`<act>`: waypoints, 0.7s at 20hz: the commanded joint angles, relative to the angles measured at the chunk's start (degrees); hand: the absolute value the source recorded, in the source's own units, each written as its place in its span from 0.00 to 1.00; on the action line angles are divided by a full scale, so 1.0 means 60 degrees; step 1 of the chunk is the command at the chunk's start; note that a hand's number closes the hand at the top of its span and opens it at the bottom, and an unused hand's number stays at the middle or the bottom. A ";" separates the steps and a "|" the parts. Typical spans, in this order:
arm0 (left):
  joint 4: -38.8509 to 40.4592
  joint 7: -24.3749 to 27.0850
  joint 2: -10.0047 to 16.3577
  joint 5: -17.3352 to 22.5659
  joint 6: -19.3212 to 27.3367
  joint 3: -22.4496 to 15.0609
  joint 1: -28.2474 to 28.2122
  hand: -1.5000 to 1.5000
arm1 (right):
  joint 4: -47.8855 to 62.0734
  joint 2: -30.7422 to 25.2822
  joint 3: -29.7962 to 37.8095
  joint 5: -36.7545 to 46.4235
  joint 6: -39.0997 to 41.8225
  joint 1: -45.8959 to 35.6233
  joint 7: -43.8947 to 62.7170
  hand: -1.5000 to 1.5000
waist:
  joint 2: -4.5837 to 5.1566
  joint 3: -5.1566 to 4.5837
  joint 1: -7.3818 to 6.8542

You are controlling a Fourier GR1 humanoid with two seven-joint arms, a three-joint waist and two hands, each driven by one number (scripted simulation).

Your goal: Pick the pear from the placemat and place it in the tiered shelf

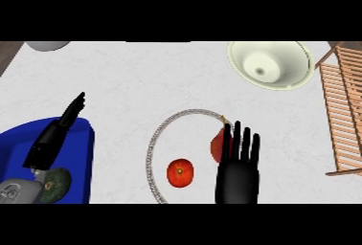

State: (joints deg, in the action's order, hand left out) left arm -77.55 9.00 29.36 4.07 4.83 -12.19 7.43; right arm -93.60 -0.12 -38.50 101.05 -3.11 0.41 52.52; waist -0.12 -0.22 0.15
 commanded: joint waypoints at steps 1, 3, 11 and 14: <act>-0.0363 0.0194 -0.0168 -0.0278 0.0090 -0.0151 -0.0364 0.50 | -0.0333 0.0019 -0.1439 -0.0229 0.2018 -0.1149 0.2655 0.00 | 0.0004 0.0031 -0.0175; 0.0306 -0.0278 -0.0177 -0.0074 -0.0317 0.0227 0.0471 0.50 | -0.0086 0.0018 -0.1997 -0.0563 0.2181 -0.1562 0.3285 0.00 | 0.0025 0.0034 -0.0076; -0.0400 -0.0453 -0.0253 -0.0341 -0.0528 0.0416 0.0073 0.50 | 0.1737 0.0014 -0.1994 -0.1056 0.0968 -0.2207 0.3717 0.00 | 0.0021 0.0040 -0.0115; 0.0468 0.0121 -0.0927 -0.0909 -0.0071 0.0197 0.0226 0.50 | 0.2076 0.0016 -0.1913 -0.0703 0.0672 -0.2467 0.3516 0.00 | 0.0035 0.0035 -0.0052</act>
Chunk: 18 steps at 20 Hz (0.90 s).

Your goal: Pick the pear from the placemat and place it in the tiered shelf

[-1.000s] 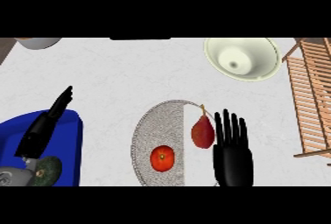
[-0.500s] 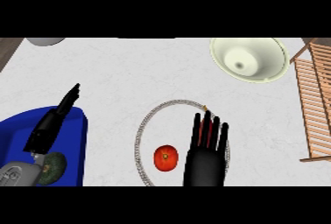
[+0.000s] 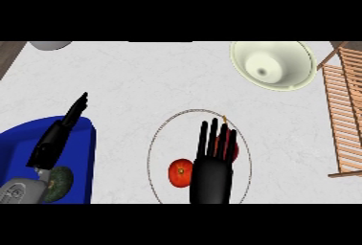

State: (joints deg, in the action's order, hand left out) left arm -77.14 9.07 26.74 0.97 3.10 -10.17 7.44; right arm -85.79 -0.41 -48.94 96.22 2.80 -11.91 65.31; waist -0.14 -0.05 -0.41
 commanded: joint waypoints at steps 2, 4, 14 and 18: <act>0.0011 -0.0288 -0.0367 -0.0324 0.0070 -0.0007 0.0279 0.50 | 0.0740 0.0065 -0.0433 0.0586 -0.0591 -0.0095 0.1518 0.00 | 0.0022 0.0012 0.0035; -0.0051 0.0161 -0.0011 -0.0186 -0.0211 0.0304 -0.0145 0.50 | 0.0365 0.0065 0.0141 0.0043 0.0304 -0.1109 0.1350 0.00 | 0.0021 0.0009 -0.0024; -0.0091 -0.0016 -0.0342 -0.0532 -0.0387 0.0398 -0.0087 0.50 | 0.1670 0.0068 0.0234 0.0181 -0.1343 -0.0650 0.1350 0.00 | 0.0034 0.0014 -0.0042; -0.0676 -0.0336 -0.0339 -0.0413 -0.0486 0.0583 -0.0371 0.50 | 0.1789 0.0069 0.0528 -0.0071 -0.1231 -0.1001 0.1242 0.00 | 0.0025 0.0014 -0.0068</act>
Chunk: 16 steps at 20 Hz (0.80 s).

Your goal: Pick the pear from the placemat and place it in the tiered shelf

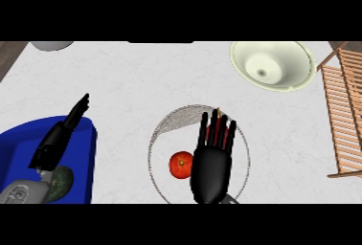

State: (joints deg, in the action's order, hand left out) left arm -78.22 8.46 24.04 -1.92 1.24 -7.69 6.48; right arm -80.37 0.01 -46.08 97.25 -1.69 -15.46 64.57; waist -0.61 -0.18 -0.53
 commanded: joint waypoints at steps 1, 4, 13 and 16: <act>0.0311 0.0478 -0.0050 -0.0133 -0.0133 0.0169 -0.0099 0.50 | 0.0982 -0.0001 -0.0001 -0.0166 -0.0554 -0.0478 0.1443 0.00 | 0.0118 0.0031 -0.0002; 0.0466 0.0281 -0.0231 -0.0305 -0.0115 0.0096 0.0054 0.50 | 0.0763 -0.0002 -0.0179 -0.0211 -0.0087 -0.0362 0.1663 0.00 | 0.0116 0.0030 0.0018; -0.0314 -0.0032 -0.0312 -0.0561 -0.0183 0.0319 -0.0380 0.50 | 0.1675 -0.0001 0.0860 -0.0966 -0.1222 -0.0503 0.0075 1.00 | 0.0112 0.0034 0.0005; 0.0688 0.0417 -0.0134 -0.0300 -0.0767 0.0748 0.0382 0.50 | 0.1891 -0.0001 0.0068 -0.1197 -0.0822 -0.1096 0.0877 1.00 | 0.0130 0.0030 -0.0010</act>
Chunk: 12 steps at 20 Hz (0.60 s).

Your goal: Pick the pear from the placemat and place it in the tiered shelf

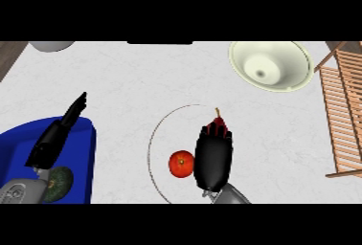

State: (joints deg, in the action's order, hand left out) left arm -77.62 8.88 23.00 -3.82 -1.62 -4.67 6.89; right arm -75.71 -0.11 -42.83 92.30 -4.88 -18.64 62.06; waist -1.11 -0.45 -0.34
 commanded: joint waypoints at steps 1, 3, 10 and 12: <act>0.0775 0.0608 -0.0192 -0.0196 0.0011 0.0132 0.0116 0.50 | 0.1348 0.0018 -0.0316 0.0223 -0.0888 0.0168 0.0853 1.00 | 0.0212 0.0073 0.0011; -0.0368 -0.0270 -0.0093 -0.0103 -0.0042 0.0084 -0.0017 0.50 | 0.1027 0.0019 0.0334 0.0519 0.0208 -0.0197 0.0552 1.00 | 0.0174 0.0078 -0.0027; -0.0230 -0.0068 -0.0206 -0.0195 0.0000 -0.0010 0.0005 0.50 | -0.0305 0.0019 0.3217 -0.4759 0.1337 -0.0424 -0.1641 1.00 | 0.0271 0.0106 -0.0098; -0.0068 0.0014 -0.0392 -0.0375 0.0171 -0.0107 -0.0119 0.50 | 0.0077 -0.0129 0.4254 -0.5075 0.1825 -0.1314 -0.2264 1.00 | 0.0237 0.0080 -0.0037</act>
State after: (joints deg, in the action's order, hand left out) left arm -78.12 8.61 21.66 -5.04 -1.47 -4.56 7.00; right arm -76.36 -0.26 -26.13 72.04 0.49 -22.88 53.00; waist -0.41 -0.21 -0.60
